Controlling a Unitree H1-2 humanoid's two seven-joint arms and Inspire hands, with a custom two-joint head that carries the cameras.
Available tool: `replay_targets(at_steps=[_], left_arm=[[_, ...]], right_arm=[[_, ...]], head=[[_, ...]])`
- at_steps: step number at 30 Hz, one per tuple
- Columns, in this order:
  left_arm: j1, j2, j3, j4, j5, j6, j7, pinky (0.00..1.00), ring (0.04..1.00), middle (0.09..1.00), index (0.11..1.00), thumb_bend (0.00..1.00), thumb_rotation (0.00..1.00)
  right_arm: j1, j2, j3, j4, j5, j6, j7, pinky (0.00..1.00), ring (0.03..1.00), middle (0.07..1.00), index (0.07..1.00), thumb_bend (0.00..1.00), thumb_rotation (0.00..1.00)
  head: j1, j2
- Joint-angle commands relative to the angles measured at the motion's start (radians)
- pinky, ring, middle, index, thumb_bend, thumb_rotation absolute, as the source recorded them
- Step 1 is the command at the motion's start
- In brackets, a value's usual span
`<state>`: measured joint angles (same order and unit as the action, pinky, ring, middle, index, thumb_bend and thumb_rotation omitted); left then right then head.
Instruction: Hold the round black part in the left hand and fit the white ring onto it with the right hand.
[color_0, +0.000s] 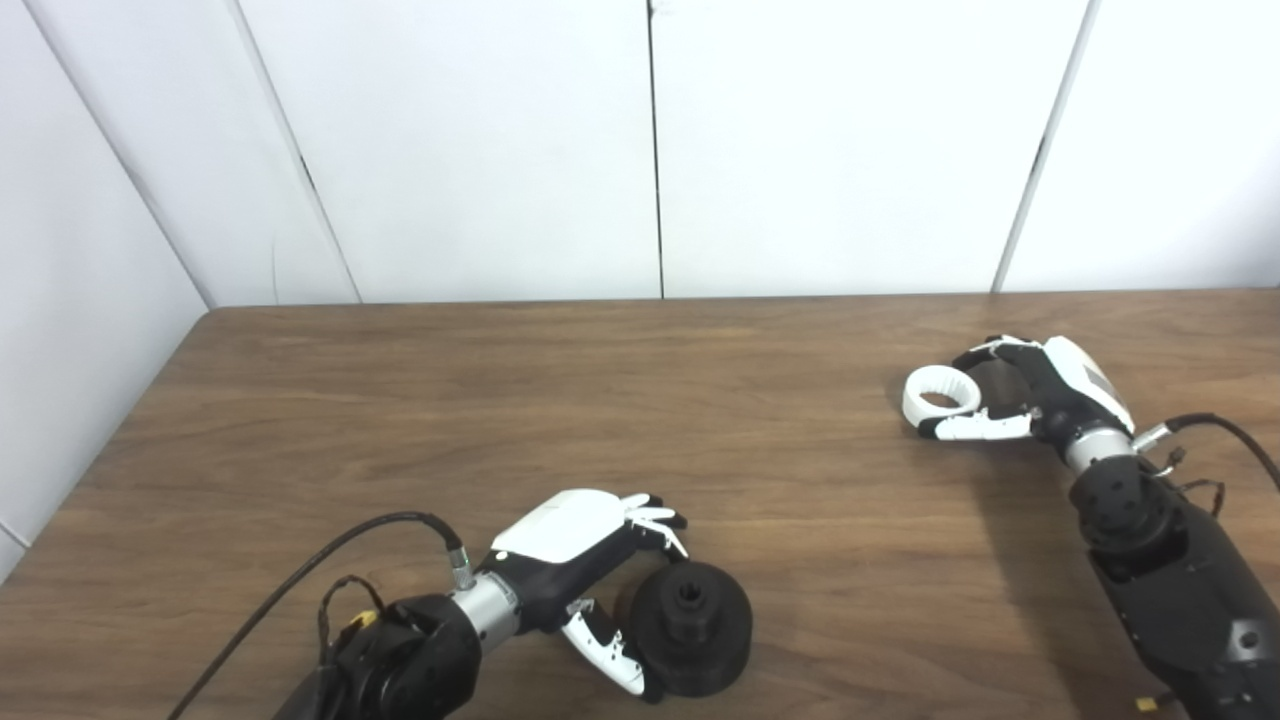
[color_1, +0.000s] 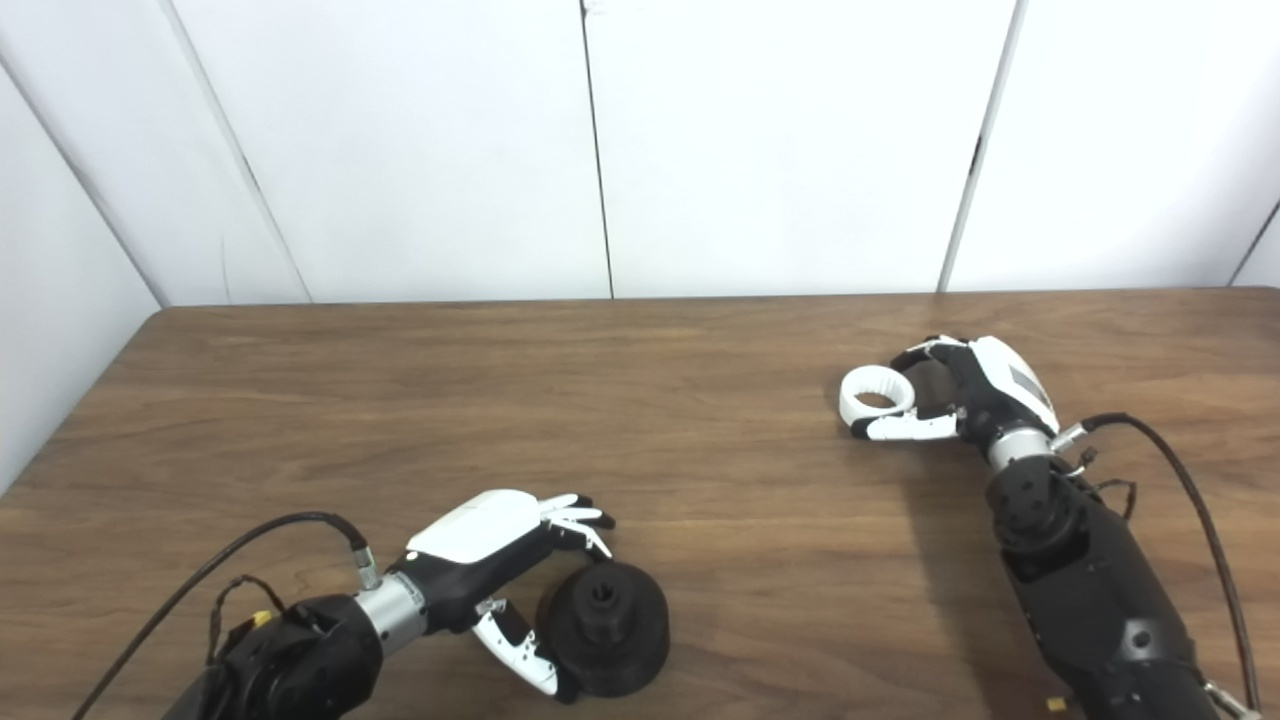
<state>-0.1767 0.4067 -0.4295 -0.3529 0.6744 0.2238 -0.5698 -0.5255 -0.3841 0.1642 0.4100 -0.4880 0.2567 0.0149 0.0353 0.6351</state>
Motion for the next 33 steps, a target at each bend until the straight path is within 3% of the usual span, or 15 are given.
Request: replay_targets(at_steps=[1, 22, 24, 25, 27, 33], left_arm=[[0.012, 0.000, -0.017, 0.000, -0.009, 0.009, -0.036, 0.91, 0.978, 0.918, 0.645, 0.84, 0.25], [0.008, -0.004, -0.017, -0.008, 0.001, 0.024, -0.043, 0.89, 0.977, 0.917, 0.657, 0.84, 0.25], [0.009, -0.004, -0.018, -0.008, 0.002, 0.024, -0.042, 0.89, 0.976, 0.916, 0.654, 0.84, 0.25], [0.009, -0.004, -0.017, -0.009, 0.000, 0.024, -0.043, 0.89, 0.977, 0.917, 0.656, 0.84, 0.25], [0.009, -0.003, -0.017, -0.009, -0.001, 0.024, -0.045, 0.90, 0.980, 0.920, 0.661, 0.84, 0.25], [0.013, -0.004, -0.015, -0.011, -0.002, 0.028, -0.044, 0.89, 0.981, 0.922, 0.663, 0.84, 0.24]], right_arm=[[-0.051, 0.001, 0.003, -0.009, 0.002, -0.015, 0.000, 0.96, 0.983, 0.913, 0.696, 0.97, 0.33], [-0.048, 0.019, -0.010, 0.027, 0.018, -0.070, -0.068, 0.95, 0.967, 0.884, 0.568, 0.89, 0.26], [-0.048, 0.020, -0.010, 0.028, 0.018, -0.073, -0.073, 0.95, 0.966, 0.883, 0.516, 0.64, 0.19], [-0.048, 0.020, -0.011, 0.029, 0.018, -0.075, -0.075, 0.95, 0.965, 0.883, 0.504, 0.59, 0.17], [-0.047, 0.020, -0.011, 0.031, 0.020, -0.077, -0.077, 0.95, 0.965, 0.883, 0.493, 0.54, 0.16], [-0.045, 0.023, -0.014, 0.035, 0.025, -0.089, -0.092, 0.93, 0.958, 0.876, 0.490, 0.53, 0.15]], head=[[0.002, 0.002], [0.005, 0.003], [0.005, 0.003], [0.006, 0.004], [0.006, 0.004], [0.006, 0.005]])
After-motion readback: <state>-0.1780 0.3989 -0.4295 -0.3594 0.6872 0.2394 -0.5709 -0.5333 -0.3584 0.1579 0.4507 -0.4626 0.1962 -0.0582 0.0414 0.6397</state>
